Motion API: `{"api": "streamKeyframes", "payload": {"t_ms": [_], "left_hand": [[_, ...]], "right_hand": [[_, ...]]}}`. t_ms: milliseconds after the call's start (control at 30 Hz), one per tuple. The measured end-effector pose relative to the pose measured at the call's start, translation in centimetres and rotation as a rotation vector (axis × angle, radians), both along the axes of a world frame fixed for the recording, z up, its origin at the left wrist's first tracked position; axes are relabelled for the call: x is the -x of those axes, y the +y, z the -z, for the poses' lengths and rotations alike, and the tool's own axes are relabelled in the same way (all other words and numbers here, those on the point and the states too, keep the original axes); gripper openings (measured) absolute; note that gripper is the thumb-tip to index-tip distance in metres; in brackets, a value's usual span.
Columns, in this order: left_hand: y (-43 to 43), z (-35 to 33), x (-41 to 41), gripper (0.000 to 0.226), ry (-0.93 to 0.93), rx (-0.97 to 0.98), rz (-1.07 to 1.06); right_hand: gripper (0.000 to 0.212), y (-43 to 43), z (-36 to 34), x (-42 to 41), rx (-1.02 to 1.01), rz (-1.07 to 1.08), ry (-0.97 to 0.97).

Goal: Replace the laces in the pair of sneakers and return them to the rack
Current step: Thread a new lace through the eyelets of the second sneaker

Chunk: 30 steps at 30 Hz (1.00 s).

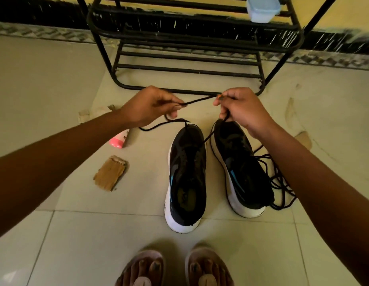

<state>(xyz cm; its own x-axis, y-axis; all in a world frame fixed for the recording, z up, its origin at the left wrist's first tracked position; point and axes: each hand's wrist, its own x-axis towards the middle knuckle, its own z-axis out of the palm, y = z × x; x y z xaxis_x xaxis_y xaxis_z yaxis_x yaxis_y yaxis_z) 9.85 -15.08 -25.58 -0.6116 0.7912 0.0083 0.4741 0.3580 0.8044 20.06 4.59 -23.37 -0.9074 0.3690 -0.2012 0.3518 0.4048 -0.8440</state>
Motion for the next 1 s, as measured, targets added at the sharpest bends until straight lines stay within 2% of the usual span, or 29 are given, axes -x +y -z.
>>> {"api": "streamKeyframes", "payload": {"t_ms": [200,333,400,467,567,633,700,767,800,900,1000], "left_hand": [[-4.4,1.5,1.1,0.018,-0.355,0.150,-0.145],[-5.7,2.1,1.3,0.019,-0.464,0.312,-0.123],[-5.6,2.4,0.9,0.015,-0.433,0.349,-0.103],[-5.1,2.7,0.4,0.009,-0.444,0.292,-0.132],[-3.6,3.2,-1.3,0.009,-0.671,0.107,-0.282],[-2.5,3.7,-2.6,0.011,-0.822,0.005,-0.339],[-1.6,4.2,-3.8,0.013,-0.896,-0.054,-0.356],[-1.1,5.0,-4.6,0.016,-0.882,-0.057,-0.371],[-0.9,5.5,-4.9,0.018,-0.809,-0.027,-0.373],[-0.6,6.5,-5.5,0.022,-0.471,0.106,-0.362],[-0.2,6.9,-5.9,0.025,-0.339,0.139,-0.344]], "right_hand": [[0.021,3.8,2.4,-0.9,0.308,0.364,-0.091],[0.020,4.0,3.6,-1.0,0.262,0.369,-0.123],[0.021,3.8,4.0,-0.7,0.196,0.377,-0.103],[0.013,3.8,4.6,-0.5,-0.014,0.310,-0.106],[0.036,2.7,5.0,-1.3,-0.292,0.205,-0.079],[0.026,1.0,5.1,-2.3,-0.296,0.123,-0.008],[0.010,-0.8,5.8,-3.5,-0.201,0.002,-0.054],[0.011,-2.5,6.7,-4.6,-0.039,-0.083,-0.152],[0.015,-3.0,7.2,-5.0,0.017,-0.098,-0.180],[0.021,-3.9,8.2,-5.4,0.053,-0.076,-0.159],[0.030,-4.3,8.3,-5.2,0.073,-0.057,-0.145]]}}
